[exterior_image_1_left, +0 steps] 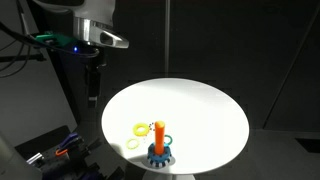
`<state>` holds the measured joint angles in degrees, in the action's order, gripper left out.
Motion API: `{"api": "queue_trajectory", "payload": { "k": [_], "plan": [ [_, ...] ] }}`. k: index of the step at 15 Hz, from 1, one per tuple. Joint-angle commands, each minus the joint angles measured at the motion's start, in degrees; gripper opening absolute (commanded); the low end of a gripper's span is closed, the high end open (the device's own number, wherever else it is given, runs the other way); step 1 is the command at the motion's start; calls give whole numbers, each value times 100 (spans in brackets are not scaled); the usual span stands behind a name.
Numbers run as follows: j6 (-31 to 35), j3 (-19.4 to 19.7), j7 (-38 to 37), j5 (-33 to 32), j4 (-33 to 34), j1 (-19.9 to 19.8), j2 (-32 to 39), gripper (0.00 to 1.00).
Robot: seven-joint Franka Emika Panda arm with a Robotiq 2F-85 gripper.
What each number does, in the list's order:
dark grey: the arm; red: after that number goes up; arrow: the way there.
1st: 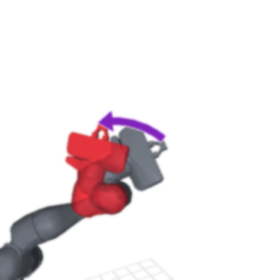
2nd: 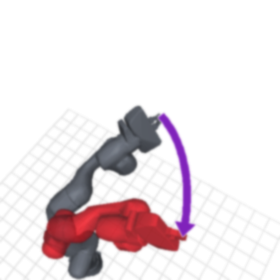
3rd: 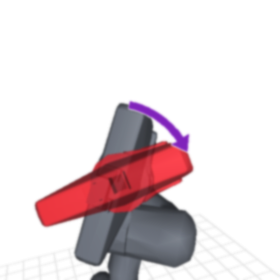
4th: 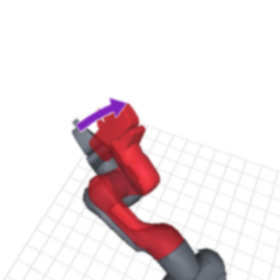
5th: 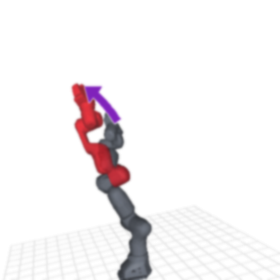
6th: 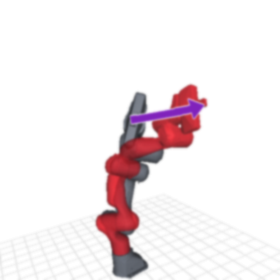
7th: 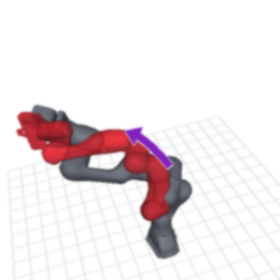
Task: Put the orange ring onto the ring toss game
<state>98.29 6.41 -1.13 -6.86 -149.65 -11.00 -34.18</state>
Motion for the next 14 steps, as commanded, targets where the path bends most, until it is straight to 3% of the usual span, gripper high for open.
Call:
{"api": "queue_trajectory", "payload": {
  "k": [1, 6, 14],
  "plan": [
    [-17, 38, -18, -17, 12, 42, -1, 100],
    [40, 46, -22, 15, 24, 51, 13, 100],
    [789, -6, -233, 637, 258, 190, 427, 100]
  ]
}}
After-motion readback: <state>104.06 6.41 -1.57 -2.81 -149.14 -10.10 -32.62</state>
